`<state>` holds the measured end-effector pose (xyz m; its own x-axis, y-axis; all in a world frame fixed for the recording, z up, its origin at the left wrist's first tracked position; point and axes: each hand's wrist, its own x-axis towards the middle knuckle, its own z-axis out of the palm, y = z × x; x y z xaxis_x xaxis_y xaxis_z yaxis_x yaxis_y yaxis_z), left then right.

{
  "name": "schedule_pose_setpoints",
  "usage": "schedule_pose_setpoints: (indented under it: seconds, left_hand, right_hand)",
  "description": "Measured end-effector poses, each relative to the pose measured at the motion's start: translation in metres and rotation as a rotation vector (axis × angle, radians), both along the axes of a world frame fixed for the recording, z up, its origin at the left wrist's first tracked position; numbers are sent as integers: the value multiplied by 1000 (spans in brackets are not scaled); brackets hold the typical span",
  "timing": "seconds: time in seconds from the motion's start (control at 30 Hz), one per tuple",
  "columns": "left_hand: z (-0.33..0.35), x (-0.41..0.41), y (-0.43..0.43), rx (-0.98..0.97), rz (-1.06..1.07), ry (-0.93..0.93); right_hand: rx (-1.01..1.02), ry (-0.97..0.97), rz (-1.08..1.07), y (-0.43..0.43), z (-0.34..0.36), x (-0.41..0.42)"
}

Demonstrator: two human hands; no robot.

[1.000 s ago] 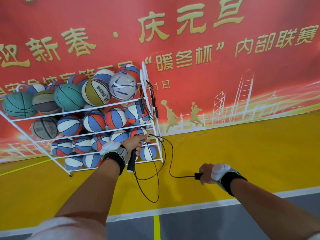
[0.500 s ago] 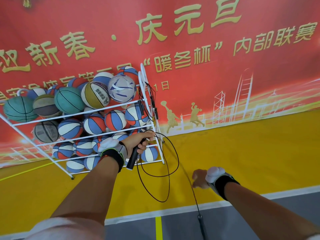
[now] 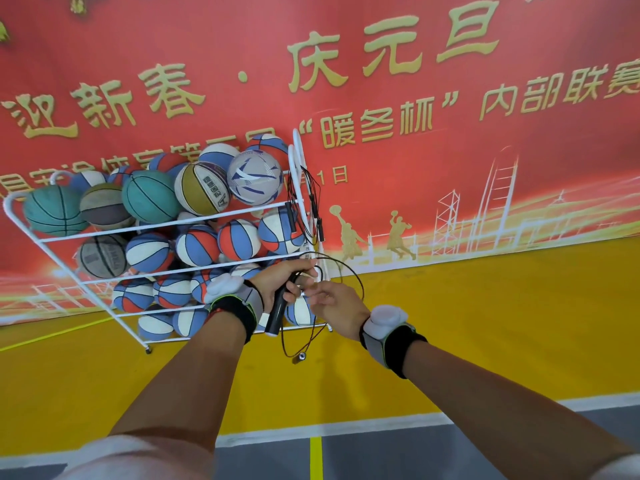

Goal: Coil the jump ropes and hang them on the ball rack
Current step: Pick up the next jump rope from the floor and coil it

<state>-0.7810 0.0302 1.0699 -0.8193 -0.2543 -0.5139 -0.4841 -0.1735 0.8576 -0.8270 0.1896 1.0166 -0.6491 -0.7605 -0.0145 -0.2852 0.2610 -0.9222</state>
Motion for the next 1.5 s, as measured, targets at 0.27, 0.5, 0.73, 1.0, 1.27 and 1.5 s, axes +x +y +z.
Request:
schedule_pose_setpoints:
  seconds: [0.27, 0.5, 0.73, 1.0, 1.27, 1.5]
  left_hand:
    - [7, 7, -13, 282, 68, 93]
    - [1, 9, -18, 389, 65, 107]
    - [1, 11, -11, 374, 35, 89]
    - [-26, 12, -4, 253, 276, 41]
    - [-49, 3, 1, 390, 411, 46]
    - [-54, 9, -2, 421, 575, 74]
  right_hand:
    - [-108, -220, 187, -19, 7, 9]
    - [-167, -120, 238, -26, -4, 12]
    - [-63, -174, 170, -21, -7, 13]
    - [-80, -232, 171, -2, 9, 3]
    - [-85, -7, 308, 11, -1, 15]
    - [288, 120, 675, 30, 14, 41]
